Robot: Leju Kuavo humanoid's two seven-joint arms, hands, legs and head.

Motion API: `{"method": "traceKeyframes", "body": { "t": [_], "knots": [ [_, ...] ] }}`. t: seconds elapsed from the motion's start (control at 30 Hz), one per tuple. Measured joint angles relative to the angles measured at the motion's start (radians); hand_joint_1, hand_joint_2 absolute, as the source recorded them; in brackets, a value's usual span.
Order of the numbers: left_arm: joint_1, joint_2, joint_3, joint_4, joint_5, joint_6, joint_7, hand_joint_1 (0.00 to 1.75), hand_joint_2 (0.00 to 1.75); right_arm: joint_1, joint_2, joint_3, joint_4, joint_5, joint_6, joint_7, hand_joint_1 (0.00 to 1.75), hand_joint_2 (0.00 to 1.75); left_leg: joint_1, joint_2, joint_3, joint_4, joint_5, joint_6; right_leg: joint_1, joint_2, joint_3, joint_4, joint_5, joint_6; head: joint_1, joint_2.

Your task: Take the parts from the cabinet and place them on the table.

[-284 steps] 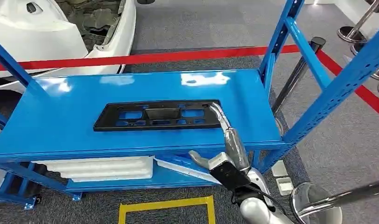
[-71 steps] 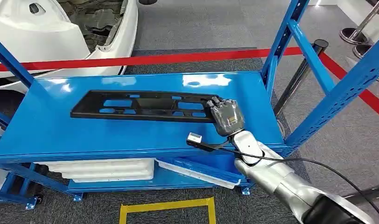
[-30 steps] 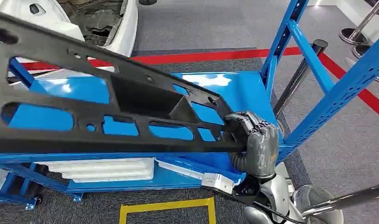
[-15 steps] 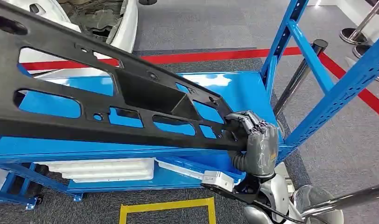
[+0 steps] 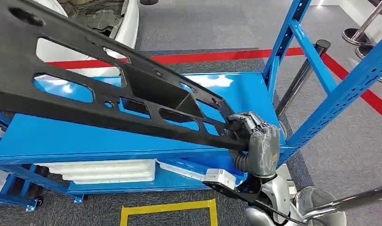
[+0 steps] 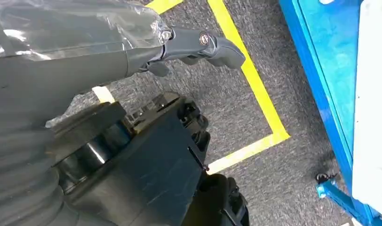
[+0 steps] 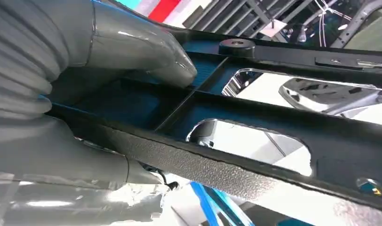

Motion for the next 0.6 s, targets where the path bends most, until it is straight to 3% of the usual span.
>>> {"method": "traceKeyframes", "body": {
  "t": [0.4,0.5,0.53,0.57,0.6],
  "knots": [
    [0.0,-0.002,0.005,0.002,-0.002,0.04,0.015,0.0,1.75,-0.002,0.002,0.0,0.017,-0.002,0.0,0.002,1.75,1.75,-0.008,0.0,-0.002,0.004,-0.002,0.004,-0.008,0.0,0.0,-0.002,0.0,0.003,0.0,0.0],
    [0.0,-0.002,0.005,0.002,-0.001,0.045,0.015,0.0,1.75,-0.003,0.002,0.0,0.019,-0.006,0.0,0.002,1.75,1.75,-0.013,0.0,-0.002,0.005,-0.005,0.009,-0.012,0.0,0.0,-0.004,0.0,0.009,0.0,0.0],
    [0.0,-0.002,0.005,0.002,0.0,0.047,0.015,0.0,1.75,-0.004,0.002,0.0,0.019,-0.006,0.0,0.002,1.75,1.75,-0.013,0.0,-0.002,0.004,0.001,0.015,-0.013,0.0,0.001,-0.005,0.006,0.016,-0.001,0.0],
    [0.0,-0.004,0.005,0.002,0.0,0.048,0.014,0.0,1.75,-0.005,0.002,0.0,0.019,-0.007,0.0,0.001,1.75,1.75,0.001,0.001,0.004,-0.016,0.009,0.022,-0.007,0.0,0.002,-0.002,-0.001,0.019,-0.001,0.0],
    [0.0,-0.005,0.005,0.002,0.0,0.048,0.013,0.0,1.75,-0.005,0.002,0.0,0.019,-0.008,0.0,0.001,1.75,1.75,0.002,0.005,0.007,-0.023,0.015,0.024,-0.01,0.0,-0.003,0.016,-0.022,0.021,0.001,0.0]
  ]
}}
